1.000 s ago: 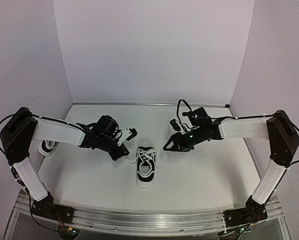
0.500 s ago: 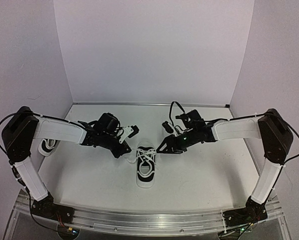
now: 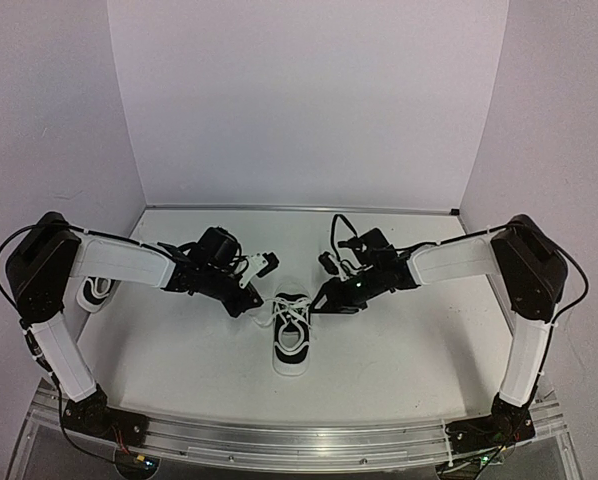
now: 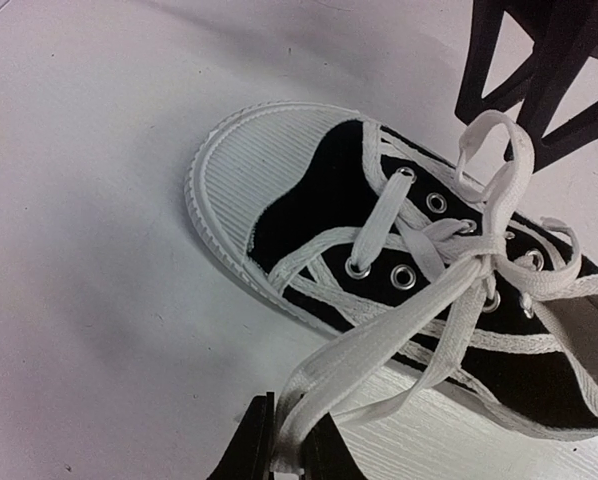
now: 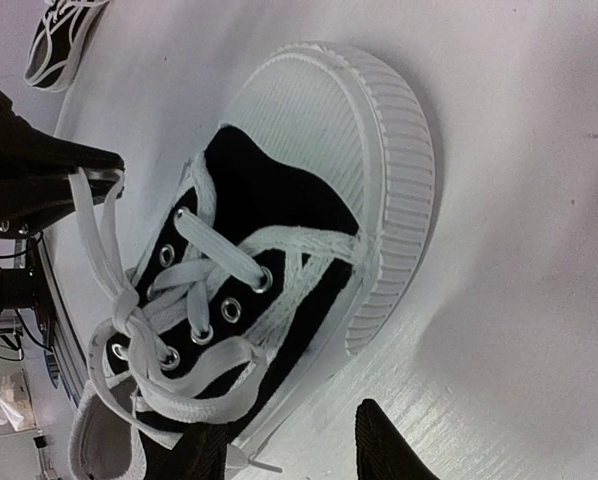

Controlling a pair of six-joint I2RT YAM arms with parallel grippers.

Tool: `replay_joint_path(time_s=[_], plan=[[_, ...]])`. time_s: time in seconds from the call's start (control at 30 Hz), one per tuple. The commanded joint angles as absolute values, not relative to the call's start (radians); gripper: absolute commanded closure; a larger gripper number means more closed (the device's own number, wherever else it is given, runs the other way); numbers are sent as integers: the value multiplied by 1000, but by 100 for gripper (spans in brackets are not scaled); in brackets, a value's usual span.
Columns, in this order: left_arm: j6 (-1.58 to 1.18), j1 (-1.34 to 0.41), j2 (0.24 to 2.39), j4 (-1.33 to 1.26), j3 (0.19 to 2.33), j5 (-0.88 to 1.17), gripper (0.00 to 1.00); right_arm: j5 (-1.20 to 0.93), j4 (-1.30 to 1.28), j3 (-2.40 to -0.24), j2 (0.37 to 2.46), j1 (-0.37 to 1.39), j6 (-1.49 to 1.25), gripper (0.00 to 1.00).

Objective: Tie the shoes

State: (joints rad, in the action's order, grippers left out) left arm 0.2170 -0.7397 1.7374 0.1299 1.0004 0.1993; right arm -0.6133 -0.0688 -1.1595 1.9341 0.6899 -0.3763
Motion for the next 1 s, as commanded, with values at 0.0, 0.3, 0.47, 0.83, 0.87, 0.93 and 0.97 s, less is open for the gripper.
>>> replay_joint_path(time_s=[0.0,0.3,0.47,0.83,0.87,0.93,0.97], plan=[[233,-742,1749,106,1039,211,89,-593,-32,-1226,1953,691,-394,59],[237,-742,1752,107,1039,210,90,-606,-14,-1291,2026,693,-411,62],[244,-742,1747,114,1039,205,90,-618,-20,-1306,2052,698,-404,65],[244,-742,1755,110,1037,204,90,-586,-64,-1345,2055,731,-374,61],[243,-742,1754,111,1038,204,90,-543,-87,-1359,2061,733,-370,61],[245,-742,1753,113,1038,204,89,-459,-153,-1389,2066,733,-362,61],[245,-742,1752,115,1040,204,90,-424,-173,-1391,2060,733,-359,61]])
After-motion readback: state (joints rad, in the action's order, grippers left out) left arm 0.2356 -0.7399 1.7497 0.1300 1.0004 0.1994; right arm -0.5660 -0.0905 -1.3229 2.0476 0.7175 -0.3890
